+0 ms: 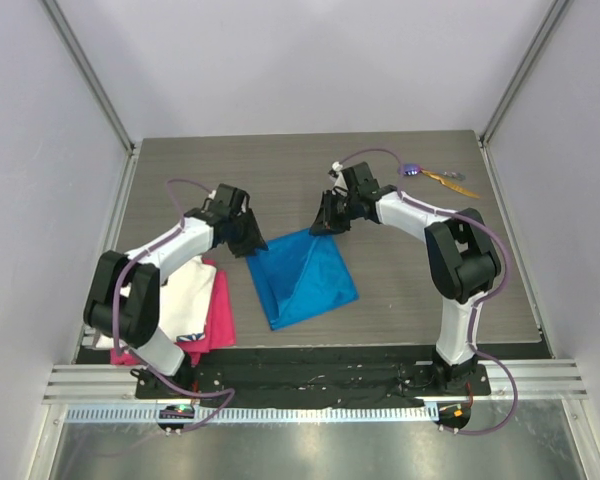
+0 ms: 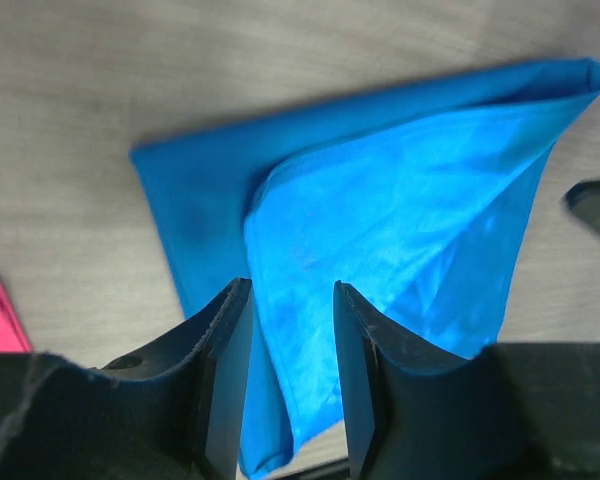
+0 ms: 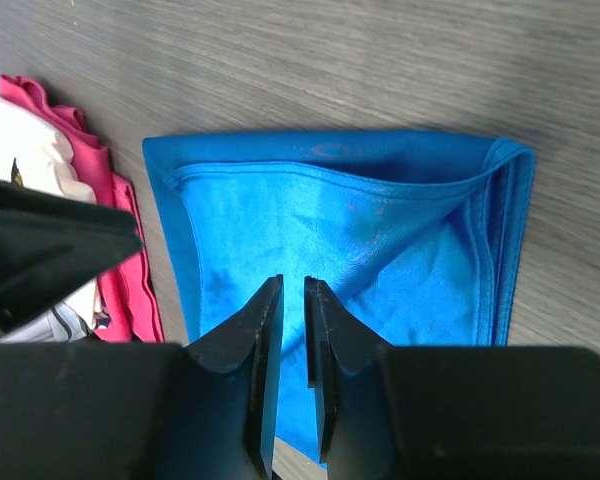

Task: Fold the napkin into a case and place the utensils inside
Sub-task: Smooth out the upper triangle-folded napkin at the center of the board.

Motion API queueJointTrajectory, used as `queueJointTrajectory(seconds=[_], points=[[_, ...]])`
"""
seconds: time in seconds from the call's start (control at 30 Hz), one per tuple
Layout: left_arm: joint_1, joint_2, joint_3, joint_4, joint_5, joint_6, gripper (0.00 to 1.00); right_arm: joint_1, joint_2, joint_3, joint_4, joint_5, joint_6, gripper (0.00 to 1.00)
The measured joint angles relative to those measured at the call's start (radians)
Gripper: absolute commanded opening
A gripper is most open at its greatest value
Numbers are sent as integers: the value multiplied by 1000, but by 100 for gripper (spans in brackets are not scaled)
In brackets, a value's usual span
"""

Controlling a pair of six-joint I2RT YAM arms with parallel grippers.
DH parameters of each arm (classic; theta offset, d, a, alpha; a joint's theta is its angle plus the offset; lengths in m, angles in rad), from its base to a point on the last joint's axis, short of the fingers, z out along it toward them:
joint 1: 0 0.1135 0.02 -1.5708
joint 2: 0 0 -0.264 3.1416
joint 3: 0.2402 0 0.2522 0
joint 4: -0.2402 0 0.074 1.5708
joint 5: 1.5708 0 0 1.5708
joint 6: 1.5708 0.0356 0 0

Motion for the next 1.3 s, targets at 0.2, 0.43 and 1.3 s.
queueJointTrajectory(seconds=[0.2,0.43,1.3], points=[[18,93,82,-3,-7,54,42,2,0,-72,82,-35,34,19],[24,161,114,-37,-25,81,42,4,0,-79,121,-45,49,18],[25,254,257,-129,-90,152,1,-10,111,-11,117,55,36,17]])
